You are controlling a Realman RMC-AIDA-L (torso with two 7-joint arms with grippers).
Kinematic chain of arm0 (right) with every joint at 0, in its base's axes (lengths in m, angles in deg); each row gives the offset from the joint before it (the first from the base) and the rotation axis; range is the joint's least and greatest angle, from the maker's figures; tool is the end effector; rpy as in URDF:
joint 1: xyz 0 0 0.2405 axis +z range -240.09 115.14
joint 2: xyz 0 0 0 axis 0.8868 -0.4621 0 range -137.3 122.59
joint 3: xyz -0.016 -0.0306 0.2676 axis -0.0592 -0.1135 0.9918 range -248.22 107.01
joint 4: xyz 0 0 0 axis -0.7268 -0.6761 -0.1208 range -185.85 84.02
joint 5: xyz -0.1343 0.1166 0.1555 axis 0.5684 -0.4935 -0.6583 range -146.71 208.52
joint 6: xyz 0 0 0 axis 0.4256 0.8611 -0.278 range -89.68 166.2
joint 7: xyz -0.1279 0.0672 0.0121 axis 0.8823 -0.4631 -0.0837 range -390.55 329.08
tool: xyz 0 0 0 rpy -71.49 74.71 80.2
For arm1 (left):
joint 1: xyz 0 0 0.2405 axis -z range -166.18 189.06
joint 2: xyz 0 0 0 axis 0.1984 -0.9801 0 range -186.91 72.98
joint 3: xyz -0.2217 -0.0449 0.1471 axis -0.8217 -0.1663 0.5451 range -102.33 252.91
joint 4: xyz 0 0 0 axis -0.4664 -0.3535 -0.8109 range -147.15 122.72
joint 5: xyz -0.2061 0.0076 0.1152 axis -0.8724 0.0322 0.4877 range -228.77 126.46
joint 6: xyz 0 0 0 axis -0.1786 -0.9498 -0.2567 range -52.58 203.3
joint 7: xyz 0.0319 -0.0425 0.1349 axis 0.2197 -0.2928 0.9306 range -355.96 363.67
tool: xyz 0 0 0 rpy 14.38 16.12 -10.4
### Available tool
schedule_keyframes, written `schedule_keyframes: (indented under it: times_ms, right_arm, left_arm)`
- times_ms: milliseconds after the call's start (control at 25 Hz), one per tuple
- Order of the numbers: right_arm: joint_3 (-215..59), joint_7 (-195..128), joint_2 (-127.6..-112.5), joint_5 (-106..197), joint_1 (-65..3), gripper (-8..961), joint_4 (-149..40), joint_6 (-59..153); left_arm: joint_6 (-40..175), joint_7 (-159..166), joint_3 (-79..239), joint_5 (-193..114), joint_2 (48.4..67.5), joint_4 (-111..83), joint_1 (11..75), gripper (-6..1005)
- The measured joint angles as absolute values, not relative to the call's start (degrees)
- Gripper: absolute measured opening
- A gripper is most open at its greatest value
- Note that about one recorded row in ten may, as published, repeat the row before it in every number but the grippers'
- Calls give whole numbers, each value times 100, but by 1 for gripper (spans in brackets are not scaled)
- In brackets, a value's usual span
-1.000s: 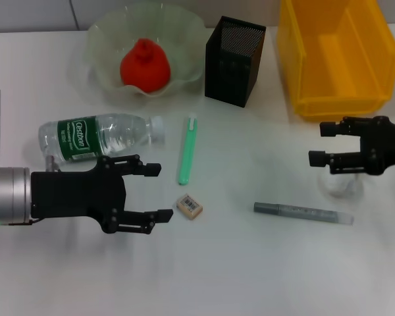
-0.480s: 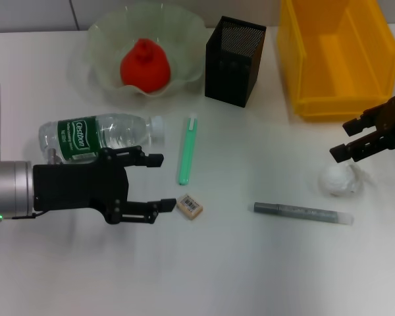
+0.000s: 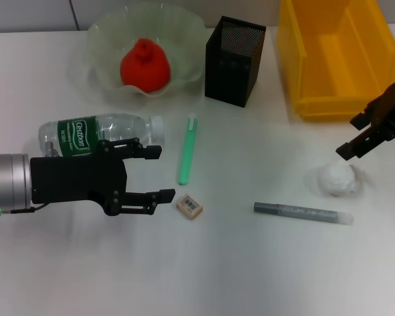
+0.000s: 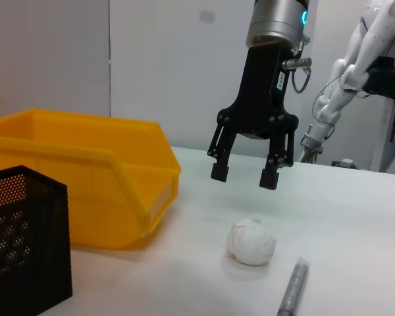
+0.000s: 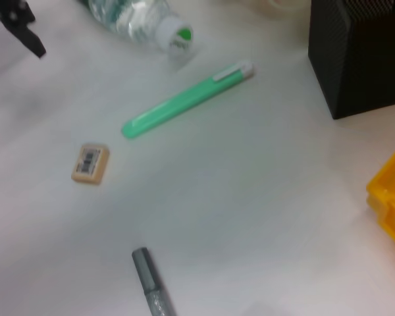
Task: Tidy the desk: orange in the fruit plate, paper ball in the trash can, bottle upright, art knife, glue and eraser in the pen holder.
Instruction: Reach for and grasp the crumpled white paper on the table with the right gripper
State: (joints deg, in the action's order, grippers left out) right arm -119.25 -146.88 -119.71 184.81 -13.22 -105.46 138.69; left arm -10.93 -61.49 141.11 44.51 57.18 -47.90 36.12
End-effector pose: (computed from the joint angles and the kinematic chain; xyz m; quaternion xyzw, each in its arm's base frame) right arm 0.2170 0.4269 0.0674 -0.9459 0.2716 -0.1559 0.0843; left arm -0.2925 0.3315 -0.0255 -0.9672 -0.0913 -0.2185 0.0925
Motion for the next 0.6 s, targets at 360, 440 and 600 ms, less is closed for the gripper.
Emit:
schedule_keyframes:
  times_ms: [360, 440, 600]
  right_arm:
    - [-12209, -14852, -12241, 19083, -1194, 774, -10711, 13856]
    - [-12213, -14866, -12362, 19309, -1195, 773, -10831, 13854]
    - [-12324, -14869, -12566, 19576, -1262, 772, -10974, 13777]
  left_arm:
    - [-1095, -6231, 14115, 4475, 5694, -4790, 3641, 811]
    - [-1093, -6232, 14125, 4478, 5698, -4790, 3641, 810]
    - [-1096, -6245, 14122, 4481, 5704, -4794, 3640, 808]
